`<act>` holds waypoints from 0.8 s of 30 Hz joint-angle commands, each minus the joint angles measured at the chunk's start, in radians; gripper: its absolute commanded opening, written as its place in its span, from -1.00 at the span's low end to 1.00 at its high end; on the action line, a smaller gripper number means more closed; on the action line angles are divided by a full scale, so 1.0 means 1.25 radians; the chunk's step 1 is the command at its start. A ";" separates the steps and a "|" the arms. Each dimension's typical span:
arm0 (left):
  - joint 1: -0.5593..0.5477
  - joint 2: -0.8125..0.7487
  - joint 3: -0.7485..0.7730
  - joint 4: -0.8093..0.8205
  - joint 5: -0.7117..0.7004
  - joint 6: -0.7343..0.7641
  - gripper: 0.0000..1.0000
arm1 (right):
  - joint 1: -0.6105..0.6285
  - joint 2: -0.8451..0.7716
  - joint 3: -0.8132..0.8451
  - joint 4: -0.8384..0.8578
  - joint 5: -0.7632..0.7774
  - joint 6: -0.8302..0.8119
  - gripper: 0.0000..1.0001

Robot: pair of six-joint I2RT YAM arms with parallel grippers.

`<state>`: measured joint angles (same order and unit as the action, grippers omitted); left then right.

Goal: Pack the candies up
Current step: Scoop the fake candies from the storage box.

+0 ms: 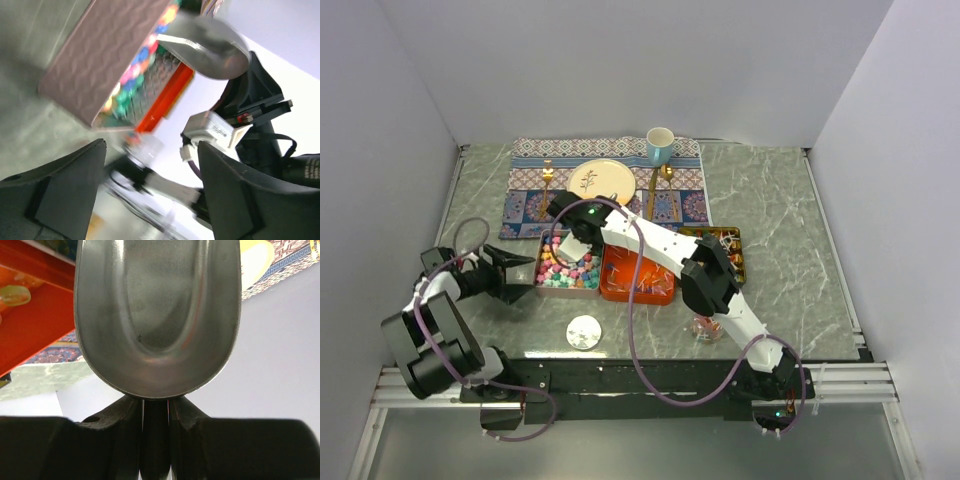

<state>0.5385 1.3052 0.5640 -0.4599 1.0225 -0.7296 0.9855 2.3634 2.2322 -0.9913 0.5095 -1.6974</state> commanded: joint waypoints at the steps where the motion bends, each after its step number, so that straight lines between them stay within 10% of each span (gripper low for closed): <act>1: 0.016 0.015 0.003 -0.082 0.082 -0.042 0.63 | 0.004 0.043 0.001 -0.035 -0.064 0.017 -1.00; 24: 0.161 0.272 -0.012 -0.111 -0.142 -0.111 0.78 | 0.008 0.042 -0.012 -0.051 -0.107 0.039 -1.00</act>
<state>0.7479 1.5295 0.5457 -0.6884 0.9249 -0.8009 0.9855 2.3718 2.2330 -0.9684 0.4721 -1.6424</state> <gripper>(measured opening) 0.883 0.276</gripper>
